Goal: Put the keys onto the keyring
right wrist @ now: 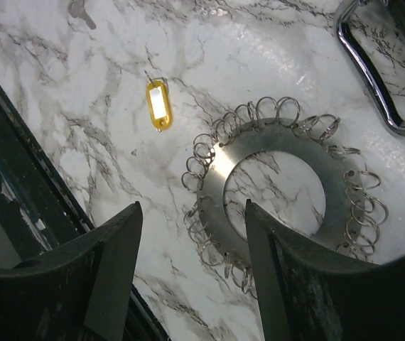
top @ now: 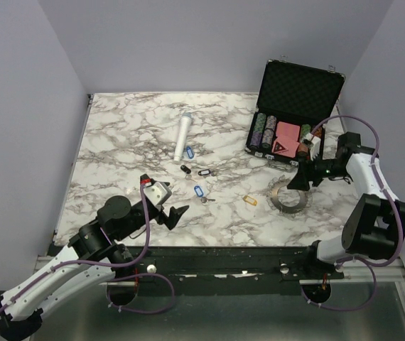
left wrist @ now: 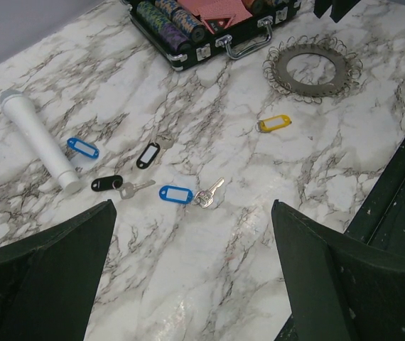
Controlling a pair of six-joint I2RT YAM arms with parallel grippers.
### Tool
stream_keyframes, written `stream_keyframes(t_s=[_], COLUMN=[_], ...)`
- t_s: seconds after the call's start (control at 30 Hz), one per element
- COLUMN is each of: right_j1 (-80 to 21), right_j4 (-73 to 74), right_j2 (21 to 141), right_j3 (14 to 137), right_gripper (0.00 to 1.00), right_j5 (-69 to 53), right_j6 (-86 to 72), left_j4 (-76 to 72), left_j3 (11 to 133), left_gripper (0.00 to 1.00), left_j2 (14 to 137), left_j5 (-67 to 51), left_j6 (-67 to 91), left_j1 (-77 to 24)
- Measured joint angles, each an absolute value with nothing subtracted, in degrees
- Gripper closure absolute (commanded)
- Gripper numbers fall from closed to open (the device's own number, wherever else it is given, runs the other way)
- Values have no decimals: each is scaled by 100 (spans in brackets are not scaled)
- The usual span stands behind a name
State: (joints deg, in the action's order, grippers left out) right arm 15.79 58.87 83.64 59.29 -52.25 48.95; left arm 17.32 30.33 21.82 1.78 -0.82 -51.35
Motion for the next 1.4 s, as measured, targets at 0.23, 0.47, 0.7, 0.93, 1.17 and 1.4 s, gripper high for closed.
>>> stream_keyframes(t_s=[0.23, 0.47, 0.7, 0.93, 1.17, 1.4], right_j1=[1041, 156, -274, -464, -574, -633], right_j4=[5461, 5159, 4904, 4674, 4606, 4609], right_j2=[7977, 7885, 8038, 8305, 8440, 8538], right_j3=[5465, 5046, 4910, 4864, 4862, 4862], right_gripper=[33, 34, 38, 49, 61, 64], right_j5=[-4261, -3385, -2823, -2521, -2397, -2283], right_j6=[4351, 3887, 3583, 3376, 3286, 3282], left_j4=[1732, 1732, 1732, 1732, 1732, 1732], left_j3=[3033, 3033, 3033, 3033, 3033, 3033], left_gripper=[1, 1, 1, 1, 1, 1], left_j2=[2182, 2182, 2182, 2182, 2180, 2180], left_j5=[56, -12, -47, -51, -54, -56], left_j6=[-80, -80, -80, -80, -80, -80], left_j1=[-5026, -4980, -4945, -4943, -4923, -4919])
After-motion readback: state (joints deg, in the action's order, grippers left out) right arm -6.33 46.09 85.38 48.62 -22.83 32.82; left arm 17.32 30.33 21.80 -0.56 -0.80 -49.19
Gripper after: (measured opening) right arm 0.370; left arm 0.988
